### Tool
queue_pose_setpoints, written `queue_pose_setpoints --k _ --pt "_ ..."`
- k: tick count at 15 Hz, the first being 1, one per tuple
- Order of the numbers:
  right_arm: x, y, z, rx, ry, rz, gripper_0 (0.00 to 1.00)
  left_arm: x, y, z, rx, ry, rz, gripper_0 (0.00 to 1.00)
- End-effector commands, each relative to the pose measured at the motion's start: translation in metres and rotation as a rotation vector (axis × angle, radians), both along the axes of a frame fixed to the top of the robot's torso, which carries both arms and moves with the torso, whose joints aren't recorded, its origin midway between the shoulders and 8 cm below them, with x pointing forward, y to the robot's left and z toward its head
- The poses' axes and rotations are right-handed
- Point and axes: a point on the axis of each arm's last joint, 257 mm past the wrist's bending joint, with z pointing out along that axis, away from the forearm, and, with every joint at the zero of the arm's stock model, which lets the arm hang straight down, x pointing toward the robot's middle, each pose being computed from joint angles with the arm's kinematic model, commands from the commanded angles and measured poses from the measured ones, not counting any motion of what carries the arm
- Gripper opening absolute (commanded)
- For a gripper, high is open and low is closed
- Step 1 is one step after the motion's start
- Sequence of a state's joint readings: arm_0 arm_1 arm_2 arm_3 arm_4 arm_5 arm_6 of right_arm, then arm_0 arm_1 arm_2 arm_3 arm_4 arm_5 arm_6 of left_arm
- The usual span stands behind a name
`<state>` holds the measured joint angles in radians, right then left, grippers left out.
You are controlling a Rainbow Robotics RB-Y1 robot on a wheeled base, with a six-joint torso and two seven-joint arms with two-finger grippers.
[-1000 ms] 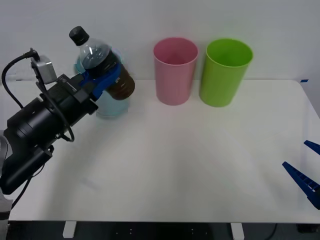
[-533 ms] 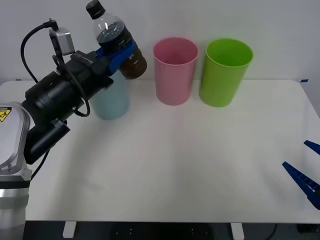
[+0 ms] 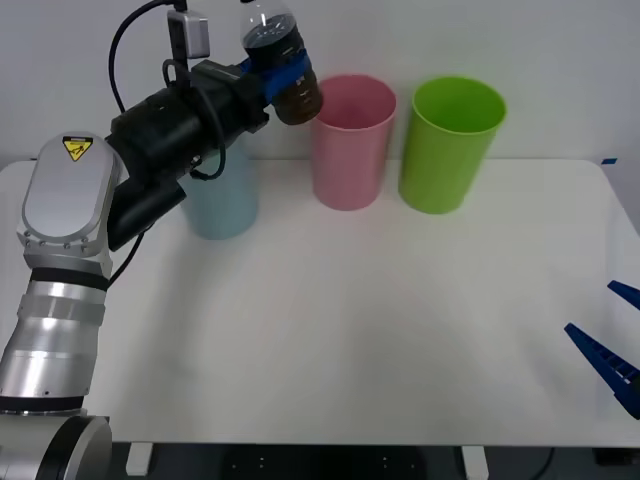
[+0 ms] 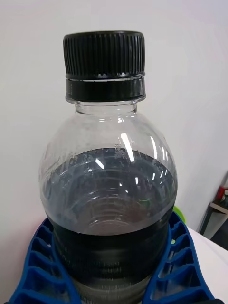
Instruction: Grasp the object on the table and drop it into the matching bin: aluminum can to the light blue bin, PET bottle to the pink bin.
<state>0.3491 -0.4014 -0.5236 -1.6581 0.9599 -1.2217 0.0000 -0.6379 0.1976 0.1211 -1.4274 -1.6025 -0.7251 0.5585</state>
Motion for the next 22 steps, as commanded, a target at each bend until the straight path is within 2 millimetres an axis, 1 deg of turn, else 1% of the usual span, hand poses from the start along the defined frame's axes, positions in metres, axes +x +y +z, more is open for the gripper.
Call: queue_pose_setpoints --k 1,3,6,12,16,17,19,22 --pt "0.0 0.0 0.0 0.0 0.0 0.0 1.0 0.024 -0.015 0.001 0.016 0.024 0.008 0.0" --pt "0.0 0.0 0.0 0.0 0.0 0.0 1.0 0.043 -0.026 0.003 0.02 0.035 0.037 0.0" --pt "0.0 0.0 0.0 0.0 0.0 0.0 1.0 0.061 -0.04 0.007 0.033 0.04 0.069 0.01" --pt "0.0 0.0 0.0 0.0 0.0 0.0 1.0 0.087 -0.075 0.01 0.142 -0.007 0.121 0.02" --pt "0.0 0.0 0.0 0.0 0.0 0.0 1.0 0.099 -0.096 0.012 0.216 -0.051 0.175 0.03" --pt "0.0 0.0 0.0 0.0 0.0 0.0 1.0 0.1 -0.098 0.014 0.218 -0.058 0.189 0.03" --pt "0.0 0.0 0.0 0.0 0.0 0.0 1.0 0.105 -0.091 0.014 0.235 -0.064 0.22 0.03" --pt "0.0 0.0 0.0 0.0 0.0 0.0 1.0 0.104 -0.094 0.017 0.22 -0.065 0.217 0.05"
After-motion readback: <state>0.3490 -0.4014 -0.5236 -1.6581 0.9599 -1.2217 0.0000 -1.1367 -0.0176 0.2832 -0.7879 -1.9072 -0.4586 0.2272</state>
